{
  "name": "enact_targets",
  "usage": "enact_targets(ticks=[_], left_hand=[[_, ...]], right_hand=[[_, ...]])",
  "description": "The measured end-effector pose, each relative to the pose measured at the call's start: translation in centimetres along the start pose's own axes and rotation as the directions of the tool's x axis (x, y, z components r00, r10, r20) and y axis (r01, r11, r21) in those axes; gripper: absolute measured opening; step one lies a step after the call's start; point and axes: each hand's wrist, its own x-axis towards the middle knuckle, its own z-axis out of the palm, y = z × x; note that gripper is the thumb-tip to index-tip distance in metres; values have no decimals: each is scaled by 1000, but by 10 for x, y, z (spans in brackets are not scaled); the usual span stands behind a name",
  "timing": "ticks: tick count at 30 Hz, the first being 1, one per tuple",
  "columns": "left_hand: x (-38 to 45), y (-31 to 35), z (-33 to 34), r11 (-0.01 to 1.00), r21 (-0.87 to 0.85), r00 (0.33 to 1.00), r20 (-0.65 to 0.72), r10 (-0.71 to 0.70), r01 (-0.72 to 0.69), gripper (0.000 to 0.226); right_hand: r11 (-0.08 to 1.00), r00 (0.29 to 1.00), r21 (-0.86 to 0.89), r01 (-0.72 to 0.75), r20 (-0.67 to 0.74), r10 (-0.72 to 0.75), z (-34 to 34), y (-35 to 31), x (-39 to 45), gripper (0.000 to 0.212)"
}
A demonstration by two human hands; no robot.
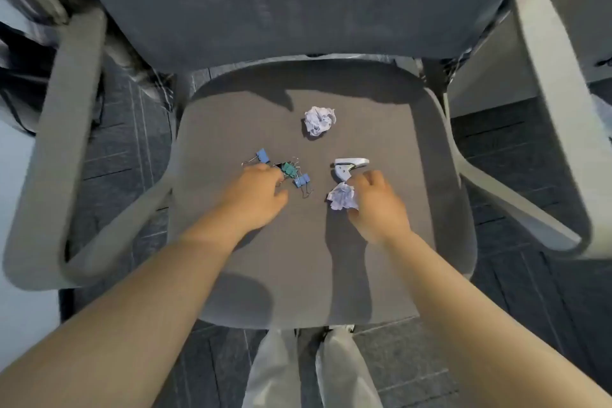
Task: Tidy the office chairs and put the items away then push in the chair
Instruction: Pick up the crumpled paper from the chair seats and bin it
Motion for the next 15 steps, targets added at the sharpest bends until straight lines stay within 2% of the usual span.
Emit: enact_targets(ticks=[5, 11, 15], left_hand=[[37, -5, 5, 1000, 3, 999, -33, 18, -18, 33], [84, 19, -14, 999, 27, 990, -132, 51, -47, 45], [117, 38, -16, 988, 34, 983, -102, 154, -151, 69]], right_hand=[[992, 997, 98, -77, 1, 78, 16, 3, 25, 36], [960, 969, 277, -50, -220, 114, -12, 2, 44, 31], [943, 937, 327, -69, -304, 174, -27, 9, 58, 29]])
